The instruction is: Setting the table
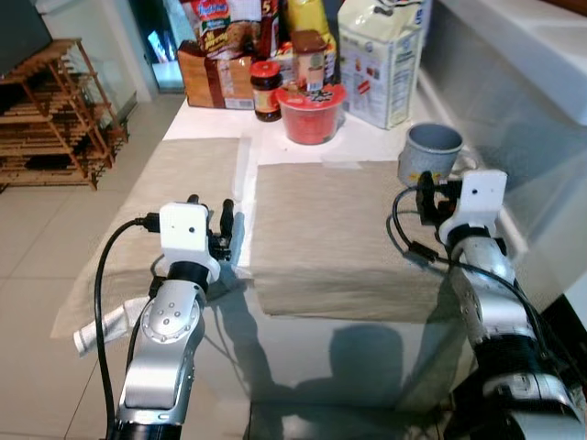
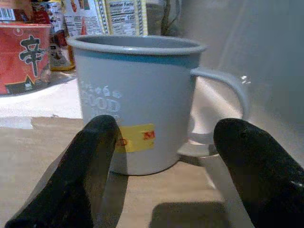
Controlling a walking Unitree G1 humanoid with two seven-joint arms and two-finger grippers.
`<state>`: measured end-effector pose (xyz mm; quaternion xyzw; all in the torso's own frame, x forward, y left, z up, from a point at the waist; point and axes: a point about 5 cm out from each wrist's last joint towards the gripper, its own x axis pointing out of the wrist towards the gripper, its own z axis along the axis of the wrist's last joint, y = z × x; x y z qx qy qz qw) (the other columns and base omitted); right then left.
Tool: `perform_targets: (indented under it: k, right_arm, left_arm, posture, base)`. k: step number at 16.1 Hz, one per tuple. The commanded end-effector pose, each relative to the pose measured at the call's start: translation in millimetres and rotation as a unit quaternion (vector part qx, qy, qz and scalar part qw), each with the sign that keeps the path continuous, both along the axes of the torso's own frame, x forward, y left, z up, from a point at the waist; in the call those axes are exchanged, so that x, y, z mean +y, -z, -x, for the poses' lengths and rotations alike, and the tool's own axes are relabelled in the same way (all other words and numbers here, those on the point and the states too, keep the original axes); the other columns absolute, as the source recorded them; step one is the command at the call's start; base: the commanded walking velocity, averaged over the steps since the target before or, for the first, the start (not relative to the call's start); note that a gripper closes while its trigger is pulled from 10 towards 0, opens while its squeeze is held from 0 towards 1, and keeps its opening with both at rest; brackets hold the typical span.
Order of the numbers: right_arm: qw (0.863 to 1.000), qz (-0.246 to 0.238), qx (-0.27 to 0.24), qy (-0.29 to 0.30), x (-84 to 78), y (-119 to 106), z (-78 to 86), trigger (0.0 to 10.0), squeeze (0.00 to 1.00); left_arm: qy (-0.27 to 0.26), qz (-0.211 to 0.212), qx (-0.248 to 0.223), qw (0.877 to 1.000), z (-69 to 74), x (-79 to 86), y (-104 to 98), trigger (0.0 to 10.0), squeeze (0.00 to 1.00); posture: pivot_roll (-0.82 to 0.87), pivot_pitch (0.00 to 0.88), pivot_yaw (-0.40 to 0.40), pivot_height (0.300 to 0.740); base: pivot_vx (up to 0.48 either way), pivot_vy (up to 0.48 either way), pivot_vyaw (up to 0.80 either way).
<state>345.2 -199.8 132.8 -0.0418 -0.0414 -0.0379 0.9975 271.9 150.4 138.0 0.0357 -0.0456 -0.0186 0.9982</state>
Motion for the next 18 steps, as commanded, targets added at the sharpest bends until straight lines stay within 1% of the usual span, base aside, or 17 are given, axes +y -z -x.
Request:
perform_targets:
  k: [1,3,4,6,8,10,11,12,13,14,16,18]
  right_arm:
    - [0.999,-0.022,0.035,-0.023,9.6,14,-2.5,10.0,0.00]
    - [0.997,-0.041,0.054,-0.040,17.6,18,-8.2,10.0,0.00]
    - [0.995,-0.053,0.063,-0.060,25.7,18,-12.2,10.0,0.00]
    - [0.992,-0.067,0.060,-0.089,41.7,17,-14.2,10.0,0.00]
    - [0.989,-0.072,0.059,-0.115,57.5,19,-11.6,10.0,0.00]
    - [0.988,-0.070,0.059,-0.123,62.2,21,-10.0,10.0,0.00]
    - [0.987,-0.066,0.057,-0.135,67.9,22,-5.5,10.0,0.00]
    - [0.987,-0.063,0.055,-0.140,69.6,22,-3.6,10.0,0.00]
    - [0.986,-0.034,0.038,-0.156,72.1,19,0.8,10.0,0.00]
    - [0.986,-0.016,0.024,-0.162,72.7,16,4.3,10.0,0.00]
    - [0.987,-0.012,-0.003,-0.159,70.1,7,9.6,10.0,0.00]
    - [0.987,0.001,-0.042,-0.152,65.5,-7,19.9,10.0,0.00]
  left_arm:
    - [-0.015,-0.005,-0.004,1.000,1.8,6.1,-3,10.0,0.00]
    - [-0.016,-0.004,-0.004,1.000,1.7,5.5,-3,10.0,0.00]
    - [-0.016,-0.005,-0.005,1.000,1.5,4.6,-4,10.0,0.00]
    - [-0.023,-0.005,-0.005,1.000,2.6,6.5,-4,10.0,0.00]
    - [-0.030,-0.004,-0.006,1.000,4.0,8.4,-4,10.0,0.00]
    - [-0.032,-0.004,-0.006,0.999,4.5,9.1,-4,10.0,0.00]
    - [-0.033,-0.004,-0.006,0.999,5.4,10.0,-4,10.0,0.00]
    - [-0.034,-0.005,-0.006,0.999,5.8,10.2,-4,10.0,0.00]
    - [-0.035,-0.003,-0.006,0.999,5.9,9.8,-4,10.0,0.00]
    - [-0.034,-0.002,-0.006,0.999,5.4,8.6,-4,10.0,0.00]
    - [-0.031,-0.001,-0.005,0.999,4.1,7.3,-3,10.0,0.00]
    - [-0.027,0.001,-0.005,1.000,1.9,5.5,-3,10.0,0.00]
  posture:
    - [-0.05,0.000,0.053,0.740]
    - [-0.04,0.000,0.049,0.740]
    - [-0.04,0.000,0.042,0.740]
    - [-0.03,0.000,0.036,0.740]
    - [-0.02,0.000,0.028,0.740]
    - [-0.02,0.000,0.025,0.740]
    - [-0.02,0.000,0.025,0.740]
    - [-0.02,0.000,0.025,0.740]
    - [-0.03,0.000,0.026,0.740]
    - [-0.03,0.000,0.027,0.740]
    - [-0.04,0.000,0.033,0.740]
    - [-0.06,0.000,0.041,0.740]
  base:
    - [0.000,0.000,0.00]
    - [0.000,0.000,0.00]
    - [0.000,0.000,0.00]
    - [0.000,0.000,0.00]
    - [0.000,0.000,0.00]
    - [0.000,0.000,0.00]
    - [0.000,0.000,0.00]
    - [0.000,0.000,0.00]
    - [0.000,0.000,0.00]
    - [0.000,0.000,0.00]
    - [0.000,0.000,0.00]
    - [0.000,0.000,0.00]
